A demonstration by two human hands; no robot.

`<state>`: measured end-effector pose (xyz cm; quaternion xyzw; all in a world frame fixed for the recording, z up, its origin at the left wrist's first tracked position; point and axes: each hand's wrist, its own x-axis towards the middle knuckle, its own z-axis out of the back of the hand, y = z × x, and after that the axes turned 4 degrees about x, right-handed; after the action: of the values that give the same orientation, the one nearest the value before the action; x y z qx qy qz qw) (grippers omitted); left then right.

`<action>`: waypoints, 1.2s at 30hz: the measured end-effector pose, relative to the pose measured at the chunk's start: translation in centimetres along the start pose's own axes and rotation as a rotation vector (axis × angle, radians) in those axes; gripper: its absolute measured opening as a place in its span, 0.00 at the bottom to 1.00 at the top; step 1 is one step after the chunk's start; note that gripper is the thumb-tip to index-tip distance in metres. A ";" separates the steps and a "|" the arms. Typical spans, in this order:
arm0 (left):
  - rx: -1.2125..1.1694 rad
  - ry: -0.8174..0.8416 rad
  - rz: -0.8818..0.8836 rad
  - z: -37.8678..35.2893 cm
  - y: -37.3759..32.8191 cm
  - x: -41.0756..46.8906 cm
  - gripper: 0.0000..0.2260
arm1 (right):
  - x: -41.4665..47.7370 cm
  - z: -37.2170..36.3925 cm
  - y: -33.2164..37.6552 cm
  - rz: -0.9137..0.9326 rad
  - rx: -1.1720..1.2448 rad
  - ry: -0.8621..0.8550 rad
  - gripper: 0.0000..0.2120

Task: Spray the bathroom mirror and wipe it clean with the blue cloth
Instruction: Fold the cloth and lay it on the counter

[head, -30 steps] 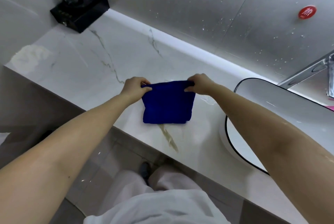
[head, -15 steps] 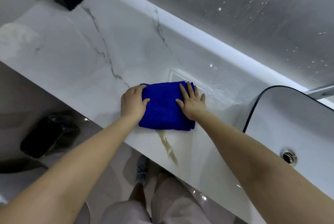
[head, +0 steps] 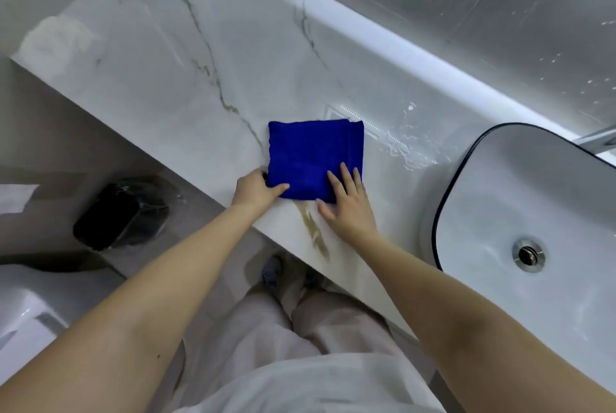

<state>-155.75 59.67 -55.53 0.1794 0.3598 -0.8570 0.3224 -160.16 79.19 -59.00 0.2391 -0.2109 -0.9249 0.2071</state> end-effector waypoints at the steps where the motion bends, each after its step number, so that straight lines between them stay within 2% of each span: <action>1: 0.022 0.006 0.018 0.0 -0.2 0.1 0.20 | -0.3 0.1 -0.3 0.018 -0.005 0.029 0.33; 4: 0.056 0.031 0.005 0.1 -0.9 0.3 0.18 | -0.3 0.7 -0.9 0.030 -0.009 0.006 0.26; 7: 0.038 0.073 -0.020 1.2 -2.0 0.5 0.21 | 0.7 2.7 -0.3 0.094 -0.086 -0.056 0.20; 10: -0.066 0.093 0.032 3.6 -4.0 1.4 0.26 | 2.1 6.1 1.1 0.083 -0.206 -0.068 0.22; 12: -0.104 0.067 0.001 5.5 -6.0 2.2 0.23 | 3.0 8.6 2.3 0.073 -0.238 -0.116 0.24; 14: -0.176 0.044 -0.046 7.7 -8.6 3.0 0.18 | 4.2 11.5 3.4 0.084 -0.276 -0.192 0.25; 17: -0.248 0.041 -0.142 11.2 -13.2 4.3 0.15 | 5.9 16.7 4.9 0.043 -0.307 -0.306 0.24; 21: -0.291 0.061 -0.311 15.0 -19.0 6.1 0.16 | 7.2 22.4 6.2 -0.035 -0.235 -0.584 0.24; 25: -0.246 0.082 -0.406 15.2 -21.0 7.5 0.18 | 7.1 21.7 5.8 -0.136 -0.146 -0.747 0.21; 27: -0.205 0.133 -0.392 13.6 -19.7 8.4 0.19 | 6.7 18.8 4.9 -0.206 -0.107 -0.718 0.19; 29: -0.124 0.199 -0.333 11.4 -16.7 9.4 0.20 | 6.1 15.0 4.1 -0.284 -0.055 -0.578 0.18; 31: 0.076 0.261 -0.280 9.5 -12.6 9.9 0.23 | 5.1 11.4 3.6 -0.372 0.016 -0.355 0.17; 33: 0.371 0.299 -0.312 8.5 -9.0 10.4 0.25 | 3.9 8.4 3.4 -0.456 0.062 -0.194 0.17; 36: 0.581 0.246 -0.464 8.7 -7.1 12.0 0.27 | 2.9 6.0 3.4 -0.557 0.149 -0.217 0.16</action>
<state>-169.96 52.06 -52.56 0.2786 0.1693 -0.9453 0.0100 -164.69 76.73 -53.63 0.2020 -0.2255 -0.9482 -0.0961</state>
